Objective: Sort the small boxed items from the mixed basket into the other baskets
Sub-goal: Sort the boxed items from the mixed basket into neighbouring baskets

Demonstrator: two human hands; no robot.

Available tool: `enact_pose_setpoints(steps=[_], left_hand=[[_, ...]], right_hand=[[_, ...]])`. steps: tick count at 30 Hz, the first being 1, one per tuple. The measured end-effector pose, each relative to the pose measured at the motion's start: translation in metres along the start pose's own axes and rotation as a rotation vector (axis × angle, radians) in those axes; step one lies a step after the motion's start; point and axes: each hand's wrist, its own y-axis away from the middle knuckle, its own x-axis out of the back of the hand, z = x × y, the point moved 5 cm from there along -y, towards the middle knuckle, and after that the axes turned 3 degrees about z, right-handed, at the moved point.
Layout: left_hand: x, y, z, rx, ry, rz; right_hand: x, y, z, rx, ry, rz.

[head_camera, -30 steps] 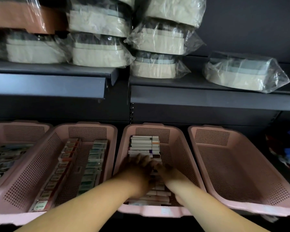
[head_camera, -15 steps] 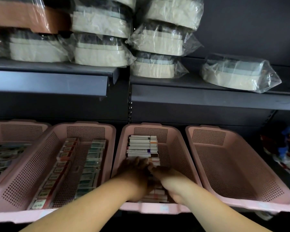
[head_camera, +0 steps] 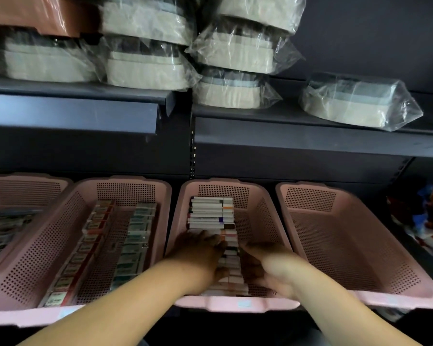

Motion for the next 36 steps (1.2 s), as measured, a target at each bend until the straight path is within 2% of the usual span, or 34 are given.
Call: enact_pose_setpoints(steps=[3,6,10,13,22,26,30,36], left_hand=[[0.0,0.001,0.0,-0.003,-0.038,0.003],[0.003,0.003,0.002,-0.011,-0.043,-0.006],[0.01,0.007,0.0,-0.041,0.047,0.019],[0.013,0.008,-0.004,-0.07,0.115,0.076],[0.013,0.002,-0.006,-0.075,0.097,0.134],[0.01,-0.001,-0.005,-0.051,0.108,0.126],[0.014,0.002,-0.007,-0.018,0.175,0.214],[0.011,0.003,-0.01,0.03,0.253,0.205]], right_hand=[[-0.002,0.003,0.002,-0.019,0.006,-0.043],[0.002,0.003,-0.005,-0.007,0.004,0.015],[0.01,0.002,-0.005,-0.004,0.142,0.035],[0.006,-0.001,0.003,-0.035,0.14,0.011],[0.015,-0.021,0.0,-0.014,0.171,0.156],[0.008,-0.024,0.008,-0.014,0.164,0.15],[0.013,-0.031,0.013,-0.006,0.15,0.176],[0.014,-0.026,0.013,0.004,0.194,0.186]])
